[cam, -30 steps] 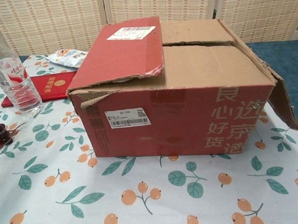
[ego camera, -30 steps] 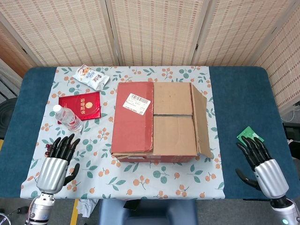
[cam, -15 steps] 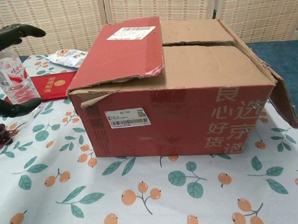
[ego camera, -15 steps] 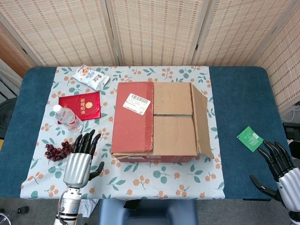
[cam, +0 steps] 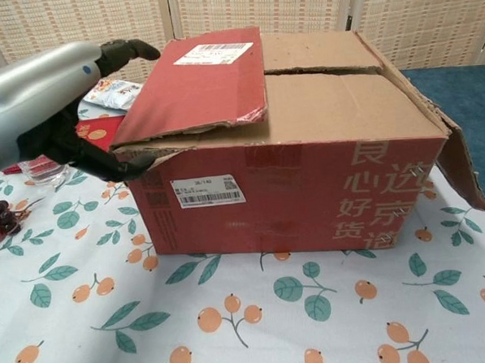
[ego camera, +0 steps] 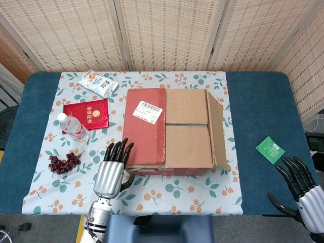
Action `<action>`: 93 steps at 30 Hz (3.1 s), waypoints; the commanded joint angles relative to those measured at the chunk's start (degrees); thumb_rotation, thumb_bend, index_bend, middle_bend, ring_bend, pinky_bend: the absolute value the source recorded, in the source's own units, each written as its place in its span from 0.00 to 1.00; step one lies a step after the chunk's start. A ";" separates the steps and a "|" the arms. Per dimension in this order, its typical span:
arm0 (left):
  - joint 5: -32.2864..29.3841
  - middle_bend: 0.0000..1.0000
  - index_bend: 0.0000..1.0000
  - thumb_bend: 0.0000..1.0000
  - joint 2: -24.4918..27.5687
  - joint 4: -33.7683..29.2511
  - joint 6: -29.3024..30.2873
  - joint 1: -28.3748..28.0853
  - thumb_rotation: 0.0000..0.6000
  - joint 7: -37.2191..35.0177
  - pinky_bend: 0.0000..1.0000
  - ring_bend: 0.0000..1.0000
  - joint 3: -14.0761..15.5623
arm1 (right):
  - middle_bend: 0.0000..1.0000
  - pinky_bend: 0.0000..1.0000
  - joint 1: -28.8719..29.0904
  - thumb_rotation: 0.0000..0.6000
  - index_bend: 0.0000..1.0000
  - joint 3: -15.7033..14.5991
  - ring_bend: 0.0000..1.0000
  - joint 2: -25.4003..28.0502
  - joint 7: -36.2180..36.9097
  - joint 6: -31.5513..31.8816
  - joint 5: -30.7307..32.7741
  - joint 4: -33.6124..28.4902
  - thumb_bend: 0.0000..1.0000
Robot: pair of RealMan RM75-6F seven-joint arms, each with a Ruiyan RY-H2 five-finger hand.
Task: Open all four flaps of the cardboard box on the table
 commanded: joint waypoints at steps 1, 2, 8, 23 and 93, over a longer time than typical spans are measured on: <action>0.07 0.00 0.00 0.38 -1.07 0.77 -0.22 -1.49 1.00 1.45 0.00 0.00 -0.49 | 0.00 0.00 0.13 1.00 0.00 -0.03 0.00 0.03 0.06 -0.41 -0.09 -0.19 0.37; -0.14 0.00 0.00 0.38 -1.23 0.83 -0.23 -1.71 1.00 1.57 0.00 0.00 -0.57 | 0.00 0.00 0.13 1.00 0.00 -0.02 0.00 0.02 0.02 -0.48 -0.11 -0.22 0.37; -4.57 0.00 0.00 0.38 -3.05 3.33 -2.33 -5.24 1.00 1.72 0.00 0.00 -3.66 | 0.00 0.00 0.37 1.00 0.00 -0.17 0.00 0.44 0.80 -1.78 0.24 -0.65 0.37; -9.45 0.00 0.00 0.38 -3.52 5.79 -2.75 -11.61 1.00 0.94 0.00 0.00 -6.98 | 0.00 0.00 -0.11 1.00 0.00 0.56 0.00 1.24 3.62 -1.34 1.67 -0.37 0.37; 10.62 0.00 0.00 0.38 25.13 12.11 9.47 2.14 1.00 -24.93 0.00 0.00 2.14 | 0.00 0.00 14.35 1.00 0.00 7.51 0.00 10.82 -11.26 -28.57 7.63 -21.71 0.37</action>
